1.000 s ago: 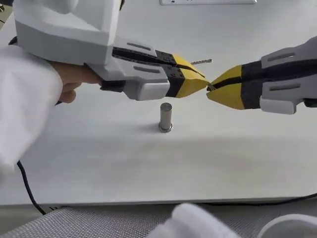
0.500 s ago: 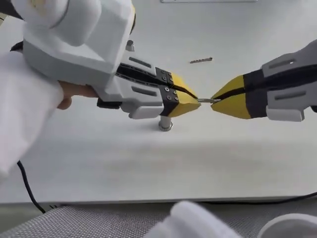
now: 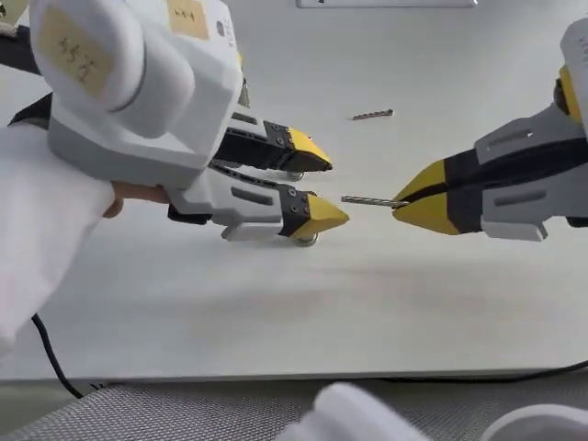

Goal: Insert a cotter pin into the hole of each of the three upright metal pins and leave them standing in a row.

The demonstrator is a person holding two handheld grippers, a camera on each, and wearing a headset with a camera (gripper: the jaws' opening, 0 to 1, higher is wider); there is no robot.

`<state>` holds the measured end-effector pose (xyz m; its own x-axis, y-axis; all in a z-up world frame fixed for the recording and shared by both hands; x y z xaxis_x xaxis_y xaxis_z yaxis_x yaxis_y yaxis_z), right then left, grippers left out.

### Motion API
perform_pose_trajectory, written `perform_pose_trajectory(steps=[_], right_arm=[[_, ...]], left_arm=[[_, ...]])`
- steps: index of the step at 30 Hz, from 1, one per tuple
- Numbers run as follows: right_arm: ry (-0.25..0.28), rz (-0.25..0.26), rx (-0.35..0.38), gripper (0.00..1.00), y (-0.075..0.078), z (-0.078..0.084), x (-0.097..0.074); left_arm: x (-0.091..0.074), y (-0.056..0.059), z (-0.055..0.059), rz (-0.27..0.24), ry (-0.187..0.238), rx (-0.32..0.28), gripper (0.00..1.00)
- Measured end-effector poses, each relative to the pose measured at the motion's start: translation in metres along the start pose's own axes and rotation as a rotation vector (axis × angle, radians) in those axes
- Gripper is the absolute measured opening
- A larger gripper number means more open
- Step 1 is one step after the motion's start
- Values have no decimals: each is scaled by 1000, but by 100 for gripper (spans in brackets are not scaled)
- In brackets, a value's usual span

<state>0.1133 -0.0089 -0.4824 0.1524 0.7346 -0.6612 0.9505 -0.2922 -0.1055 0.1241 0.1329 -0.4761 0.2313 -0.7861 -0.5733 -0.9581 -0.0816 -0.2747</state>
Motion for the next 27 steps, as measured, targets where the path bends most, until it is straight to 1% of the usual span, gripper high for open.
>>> perform_pose_trajectory(steps=[1,2,3,4,6,10,13,15,17,18,23,27], right_arm=[[-5,4,-1,0,0,0,1],[-18,12,-2,0,2,1,4],[-20,13,-2,0,2,1,5],[-31,21,-2,0,6,3,10],[-33,25,9,0,12,5,14],[-39,29,22,0,16,3,22],[-43,30,30,0,19,2,27],[-47,24,29,0,19,1,28],[-53,22,27,0,21,2,30],[-58,19,25,0,22,2,30],[-65,13,24,0,23,3,32],[-66,-4,18,0,25,3,34]], left_arm=[[0,0,1,0,-3,0,25],[2,-2,6,-4,-16,-4,25],[2,-3,7,-4,-19,-4,25],[4,-5,12,-4,-29,-21,25],[7,-7,16,-10,-39,-23,25],[10,-12,22,-15,-58,-28,23],[13,-13,28,-6,-84,-34,21],[14,-12,31,6,-92,-34,19],[15,-11,32,14,-98,-32,14],[15,-12,33,14,-98,-32,13],[16,-11,35,21,-101,-37,11],[16,-11,35,24,-99,-34,11]])
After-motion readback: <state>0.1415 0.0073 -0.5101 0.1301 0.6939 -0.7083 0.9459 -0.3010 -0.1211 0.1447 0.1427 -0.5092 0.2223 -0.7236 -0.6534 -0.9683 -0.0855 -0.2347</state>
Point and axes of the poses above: the centre of the closed fingertips' face, and the gripper's own axes: x roughly forward along the fingers, y roughly to its right, z roughly out of its underside, the point moved 7 cm from there along -x, roughly backward along the fingers, and after that the axes turned 15 degrees about x, right-handed, at the moved point
